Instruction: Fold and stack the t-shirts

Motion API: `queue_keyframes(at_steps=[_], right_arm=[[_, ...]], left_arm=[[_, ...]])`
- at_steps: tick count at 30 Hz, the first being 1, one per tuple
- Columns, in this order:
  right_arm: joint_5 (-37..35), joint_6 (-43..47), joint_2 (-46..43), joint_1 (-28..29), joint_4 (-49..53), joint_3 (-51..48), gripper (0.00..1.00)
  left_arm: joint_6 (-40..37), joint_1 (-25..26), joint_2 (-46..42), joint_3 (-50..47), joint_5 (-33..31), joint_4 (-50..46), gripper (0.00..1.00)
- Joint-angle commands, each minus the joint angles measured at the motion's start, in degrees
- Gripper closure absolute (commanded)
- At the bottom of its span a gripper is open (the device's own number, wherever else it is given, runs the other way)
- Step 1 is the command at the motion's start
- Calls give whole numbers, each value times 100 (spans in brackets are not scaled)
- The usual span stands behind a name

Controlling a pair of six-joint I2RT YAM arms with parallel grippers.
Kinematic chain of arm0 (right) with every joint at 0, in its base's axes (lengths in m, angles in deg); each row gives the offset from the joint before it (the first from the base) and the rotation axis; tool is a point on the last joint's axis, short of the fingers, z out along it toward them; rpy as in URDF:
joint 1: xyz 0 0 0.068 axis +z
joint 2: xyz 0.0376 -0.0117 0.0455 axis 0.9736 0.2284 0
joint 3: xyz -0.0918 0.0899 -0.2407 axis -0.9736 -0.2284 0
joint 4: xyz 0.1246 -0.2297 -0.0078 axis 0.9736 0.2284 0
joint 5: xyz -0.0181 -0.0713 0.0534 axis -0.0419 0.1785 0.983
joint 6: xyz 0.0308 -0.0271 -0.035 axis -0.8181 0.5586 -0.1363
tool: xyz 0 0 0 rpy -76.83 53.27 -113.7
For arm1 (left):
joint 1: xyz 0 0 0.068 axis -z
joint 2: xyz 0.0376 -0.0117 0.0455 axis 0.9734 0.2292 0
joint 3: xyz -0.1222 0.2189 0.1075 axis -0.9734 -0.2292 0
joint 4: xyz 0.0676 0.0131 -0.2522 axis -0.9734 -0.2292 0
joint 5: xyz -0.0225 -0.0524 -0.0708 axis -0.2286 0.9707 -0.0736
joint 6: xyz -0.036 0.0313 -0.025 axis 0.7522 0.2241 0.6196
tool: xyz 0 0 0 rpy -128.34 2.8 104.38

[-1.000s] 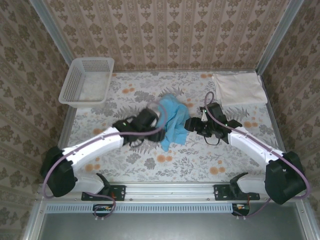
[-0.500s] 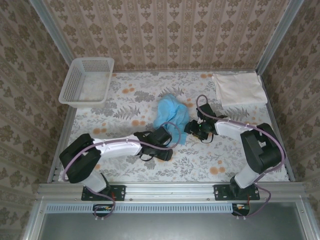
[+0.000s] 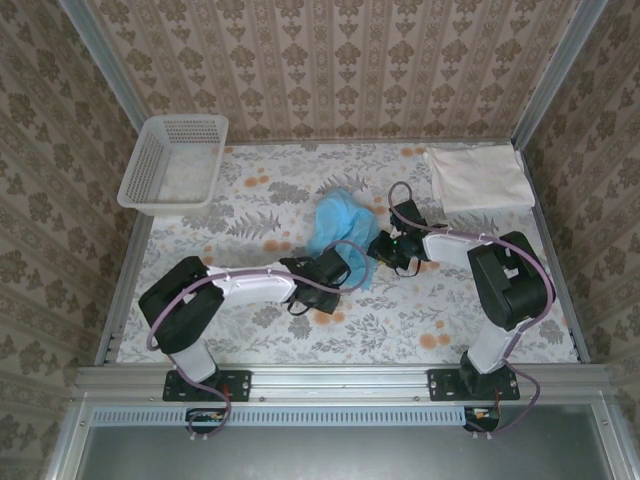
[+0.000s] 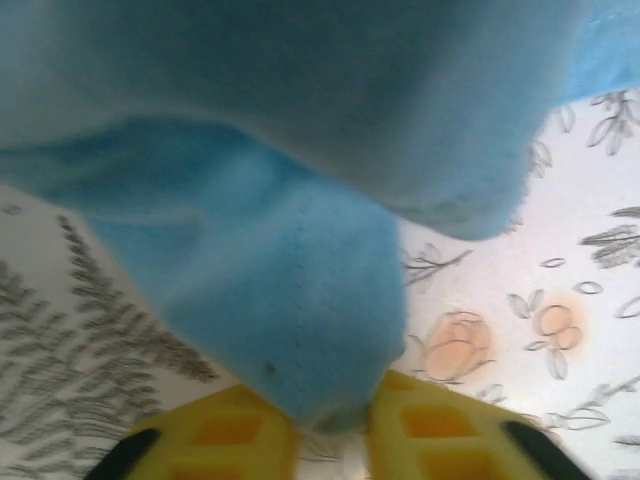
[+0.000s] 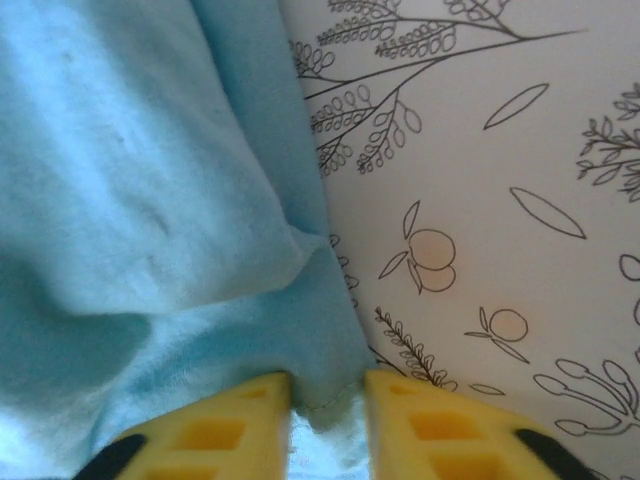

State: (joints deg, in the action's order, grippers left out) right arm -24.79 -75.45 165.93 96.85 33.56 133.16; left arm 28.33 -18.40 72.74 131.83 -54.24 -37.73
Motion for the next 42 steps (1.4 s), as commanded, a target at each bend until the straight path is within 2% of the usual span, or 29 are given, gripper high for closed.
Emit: queue_keyframes(at_steps=[1,3,8,12,20,28,30,35,39,42], right_arm=[[85,37,199,-10,69,190,80],[43,58,182,-10,92,198,84],[74,125,-177,-27,75,97,100],[60,177,-864,-71,123,-113,100],[-10,512,-2744,-343,1085,-119,100],[-457,1000,-4698,-634,1919,816,100],[-537,1105,-4985,-627,2006,1149,100],[-675,1317,-5483,-626,2128,2098,100],[-574,1360,-5642,-634,2067,2792,100],[-492,1361,-5594,-626,2075,3222,100]], left_arm=[[-68,-72,89,20,-119,194,94],[-87,-73,6,20,-193,198,100],[-194,-82,-558,-95,-467,209,100],[-320,-121,-1322,-216,-766,246,100],[-588,-416,-3096,-117,-1170,0,100],[-1284,-584,-4801,1079,-1688,-469,100],[-1464,-579,-5110,1379,-1614,-459,100],[-1997,-579,-5552,2185,-975,-504,100],[-2201,-580,-5509,2966,-469,-690,100],[-2253,-580,-5298,3432,-385,-739,100]])
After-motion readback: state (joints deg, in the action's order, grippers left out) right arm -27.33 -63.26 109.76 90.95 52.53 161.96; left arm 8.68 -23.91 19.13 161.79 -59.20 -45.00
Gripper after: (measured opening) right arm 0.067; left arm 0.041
